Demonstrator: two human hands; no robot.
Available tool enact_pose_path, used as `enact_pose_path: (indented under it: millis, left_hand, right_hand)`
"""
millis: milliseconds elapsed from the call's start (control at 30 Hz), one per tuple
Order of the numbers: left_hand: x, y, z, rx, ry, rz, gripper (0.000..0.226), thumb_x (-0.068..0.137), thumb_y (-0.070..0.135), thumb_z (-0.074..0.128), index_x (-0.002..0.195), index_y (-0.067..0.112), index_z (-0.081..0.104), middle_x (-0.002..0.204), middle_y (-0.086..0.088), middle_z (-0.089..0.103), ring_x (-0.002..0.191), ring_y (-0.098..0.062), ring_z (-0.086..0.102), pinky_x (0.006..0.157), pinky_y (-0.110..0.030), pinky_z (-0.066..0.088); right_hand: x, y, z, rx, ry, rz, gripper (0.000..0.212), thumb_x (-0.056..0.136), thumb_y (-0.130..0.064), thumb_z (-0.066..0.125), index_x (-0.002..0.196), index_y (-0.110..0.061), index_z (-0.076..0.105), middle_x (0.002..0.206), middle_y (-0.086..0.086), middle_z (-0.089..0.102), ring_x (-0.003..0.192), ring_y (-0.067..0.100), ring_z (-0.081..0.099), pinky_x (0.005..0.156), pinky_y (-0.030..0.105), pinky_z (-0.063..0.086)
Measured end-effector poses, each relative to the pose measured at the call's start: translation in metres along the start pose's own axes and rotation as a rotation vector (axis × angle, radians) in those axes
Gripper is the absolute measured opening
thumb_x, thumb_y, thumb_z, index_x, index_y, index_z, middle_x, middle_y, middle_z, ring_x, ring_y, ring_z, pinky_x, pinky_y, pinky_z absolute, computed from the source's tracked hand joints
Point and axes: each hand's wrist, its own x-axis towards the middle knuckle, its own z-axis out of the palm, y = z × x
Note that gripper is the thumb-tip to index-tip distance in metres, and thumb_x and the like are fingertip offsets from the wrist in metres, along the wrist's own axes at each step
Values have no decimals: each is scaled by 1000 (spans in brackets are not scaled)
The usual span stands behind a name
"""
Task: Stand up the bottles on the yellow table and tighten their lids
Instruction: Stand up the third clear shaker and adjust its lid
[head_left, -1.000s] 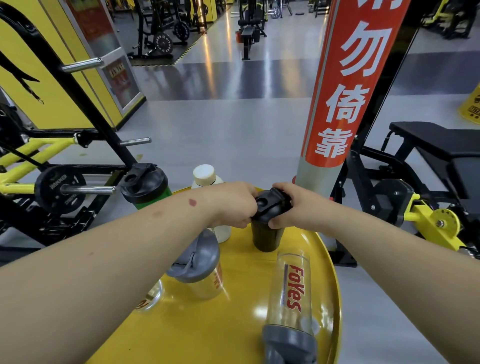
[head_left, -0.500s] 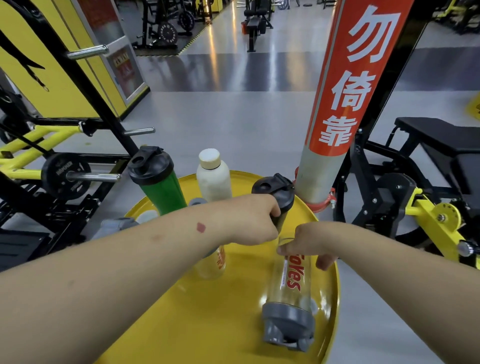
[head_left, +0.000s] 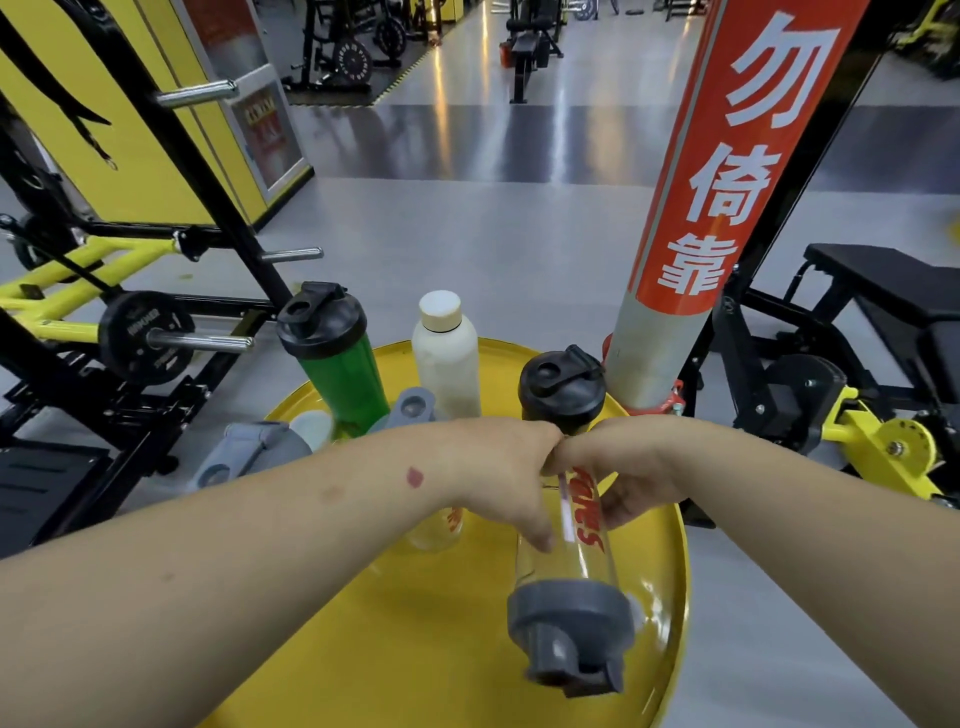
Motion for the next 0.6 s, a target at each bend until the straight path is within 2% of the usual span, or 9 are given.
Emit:
enact_pose_path:
  millis: [67,100,167,233,267,333,367,500,600]
  left_hand:
    - [-3,0,-4,-48,-10,3,76,71,55,84,130,24,46,114,5,60,100,-18,60,79,-35,54]
    - [-4,0,-6,-109,-29,-1,85,69,58,84,136,25,43,120,6,60,106,-18,60,85,-36,54]
    - [-7,0,-9,-230,-87,-9,109,65,63,84,152,31,27,139,8,55,119,-19,58,98,-39,53]
    - [-10,2,-11,-302,-154,-16,124,64,63,85,159,39,7,148,6,49,116,-22,61,96,-37,56]
    - [-11,4,-11,-342,-191,-20,128,67,60,85,160,41,-1,153,4,45,115,-23,62,92,-36,58]
    - [-13,5,-11,-409,-232,-16,130,71,51,87,159,42,-8,159,3,37,122,-23,59,91,-38,60]
    - [-13,4,-12,-408,-230,-9,128,71,48,88,159,44,-5,158,3,38,124,-22,59,92,-39,61]
    - [-12,3,-12,-382,-179,-6,110,72,44,88,155,45,16,145,4,50,117,-21,62,91,-42,61]
    - [-11,3,-15,-462,-180,-52,92,76,42,83,152,35,32,144,3,50,119,-25,61,91,-48,61]
  right_hand:
    - [0,-1,2,56,-32,17,28,91,-27,71,107,-5,65,111,16,67,90,33,70,91,43,60]
    - [1,-1,3,76,-44,25,27,91,-27,68,105,-4,64,107,16,66,85,31,67,89,41,58]
    - [4,-1,4,113,-58,34,27,87,-29,65,101,-6,65,101,15,65,80,29,65,85,40,56]
    - [7,-1,6,142,-76,48,29,86,-33,61,98,-7,66,96,14,68,78,27,66,82,38,56]
    - [8,-2,7,142,-87,52,31,89,-35,58,100,-6,66,98,14,71,83,27,69,84,39,55]
    - [10,-1,8,146,-108,82,42,94,-41,55,110,-3,66,122,18,73,110,31,71,96,43,54]
    - [10,-1,9,154,-118,98,44,94,-43,54,110,-3,65,129,20,71,117,32,69,100,44,53]
    - [14,2,11,152,-150,125,48,98,-48,50,108,-3,64,103,17,76,93,31,72,86,39,56]
    - [18,5,10,147,-190,108,56,101,-48,49,130,-1,61,130,20,72,118,34,70,99,43,56]
